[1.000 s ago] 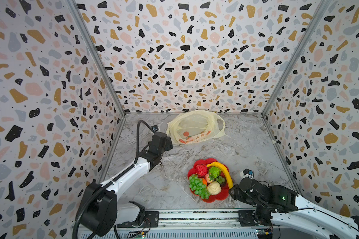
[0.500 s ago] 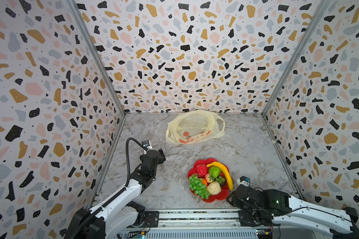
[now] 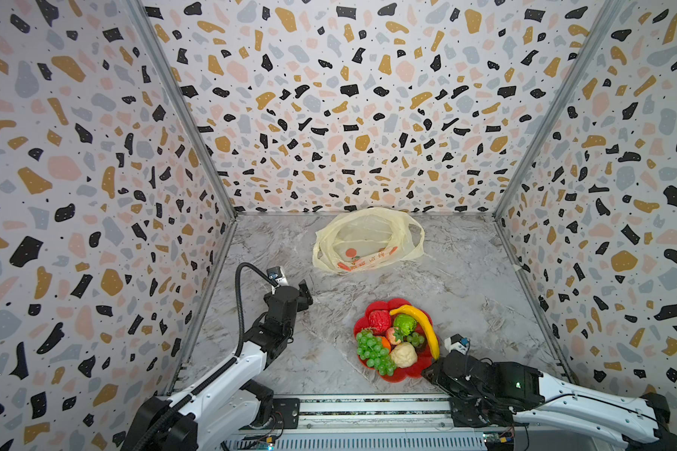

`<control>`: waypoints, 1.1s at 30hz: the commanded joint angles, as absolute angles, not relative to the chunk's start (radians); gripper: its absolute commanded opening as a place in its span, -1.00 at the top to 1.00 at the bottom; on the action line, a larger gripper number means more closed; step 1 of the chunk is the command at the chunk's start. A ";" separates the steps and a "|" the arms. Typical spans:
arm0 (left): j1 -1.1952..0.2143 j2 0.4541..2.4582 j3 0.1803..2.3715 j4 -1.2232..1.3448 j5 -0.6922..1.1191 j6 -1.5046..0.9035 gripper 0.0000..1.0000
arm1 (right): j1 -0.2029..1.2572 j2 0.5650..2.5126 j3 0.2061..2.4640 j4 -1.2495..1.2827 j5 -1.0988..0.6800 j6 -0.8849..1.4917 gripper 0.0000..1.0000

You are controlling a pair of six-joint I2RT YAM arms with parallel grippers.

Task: Take fruits out of the plastic bag
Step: Move the plate to the center of the table.

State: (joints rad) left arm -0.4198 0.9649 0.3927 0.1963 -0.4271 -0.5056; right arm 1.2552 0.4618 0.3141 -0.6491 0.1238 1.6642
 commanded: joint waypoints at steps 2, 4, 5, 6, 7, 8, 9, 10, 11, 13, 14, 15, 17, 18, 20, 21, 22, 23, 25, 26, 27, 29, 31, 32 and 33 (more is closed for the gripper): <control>-0.414 0.952 0.387 0.244 -0.428 -0.505 -0.64 | 1.249 0.424 0.278 -0.606 0.153 1.714 0.51; -0.414 0.949 0.385 0.244 -0.429 -0.508 -0.64 | 1.237 0.403 0.259 -0.594 0.152 1.727 0.51; -0.414 0.948 0.383 0.244 -0.429 -0.508 -0.64 | 1.228 0.393 0.247 -0.579 0.148 1.732 0.53; -0.415 0.947 0.383 0.244 -0.427 -0.508 -0.64 | 1.221 0.386 0.238 -0.565 0.142 1.733 0.56; -0.414 0.947 0.383 0.244 -0.427 -0.508 -0.64 | 1.215 0.381 0.230 -0.552 0.138 1.735 0.58; -0.414 0.948 0.383 0.245 -0.428 -0.508 -0.64 | 1.212 0.380 0.223 -0.538 0.134 1.737 0.60; -0.414 0.949 0.383 0.245 -0.428 -0.508 -0.64 | 1.210 0.380 0.220 -0.525 0.132 1.738 0.61; -0.414 0.952 0.383 0.244 -0.425 -0.508 -0.64 | 1.207 0.384 0.215 -0.512 0.130 1.740 0.62; -0.414 0.954 0.383 0.244 -0.426 -0.508 -0.64 | 1.206 0.391 0.210 -0.495 0.129 1.742 0.63; -0.414 0.957 0.383 0.244 -0.426 -0.508 -0.64 | 1.200 0.399 0.201 -0.467 0.124 1.749 0.64; -0.414 0.957 0.383 0.244 -0.427 -0.509 -0.64 | 1.194 0.401 0.194 -0.448 0.123 1.752 0.65; -0.414 0.955 0.383 0.244 -0.427 -0.509 -0.64 | 1.191 0.403 0.188 -0.429 0.120 1.756 0.67; -0.414 0.952 0.383 0.244 -0.430 -0.509 -0.64 | 1.180 0.408 0.171 -0.383 0.111 1.762 0.68; -0.415 0.952 0.383 0.244 -0.430 -0.509 -0.64 | 1.173 0.413 0.165 -0.362 0.107 1.764 0.68; -0.415 0.952 0.383 0.244 -0.431 -0.510 -0.64 | 1.155 0.428 0.146 -0.311 0.087 1.767 0.69; -0.414 0.951 0.383 0.244 -0.432 -0.511 -0.64 | 1.144 0.437 0.139 -0.287 0.079 1.766 0.70; -0.414 0.952 0.383 0.244 -0.432 -0.511 -0.64 | 1.130 0.444 0.134 -0.265 0.071 1.762 0.70; -0.414 0.951 0.383 0.244 -0.431 -0.511 -0.64 | 1.116 0.454 0.133 -0.246 0.066 1.753 0.70; -0.415 0.951 0.383 0.244 -0.430 -0.511 -0.64 | 1.088 0.480 0.137 -0.213 0.054 1.734 0.70; -0.414 0.953 0.383 0.245 -0.430 -0.511 -0.64 | 1.070 0.496 0.138 -0.186 0.044 1.720 0.71; -0.415 0.954 0.383 0.245 -0.430 -0.511 -0.64 | 1.050 0.519 0.143 -0.162 0.033 1.706 0.72; -0.415 0.955 0.383 0.245 -0.430 -0.511 -0.64 | 1.011 0.569 0.151 -0.114 0.001 1.677 0.72; -0.414 0.956 0.383 0.244 -0.430 -0.510 -0.64 | 0.974 0.629 0.163 -0.062 -0.030 1.646 0.73; -0.414 0.956 0.382 0.244 -0.431 -0.511 -0.64 | 0.956 0.661 0.172 -0.036 -0.043 1.630 0.73; -0.414 0.954 0.383 0.244 -0.432 -0.511 -0.64 | 0.940 0.692 0.178 -0.012 -0.053 1.617 0.74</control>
State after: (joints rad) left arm -0.4198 0.9596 0.3923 0.2092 -0.4271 -0.5095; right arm 0.9691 0.6399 0.1345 -0.1291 -0.0078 1.6802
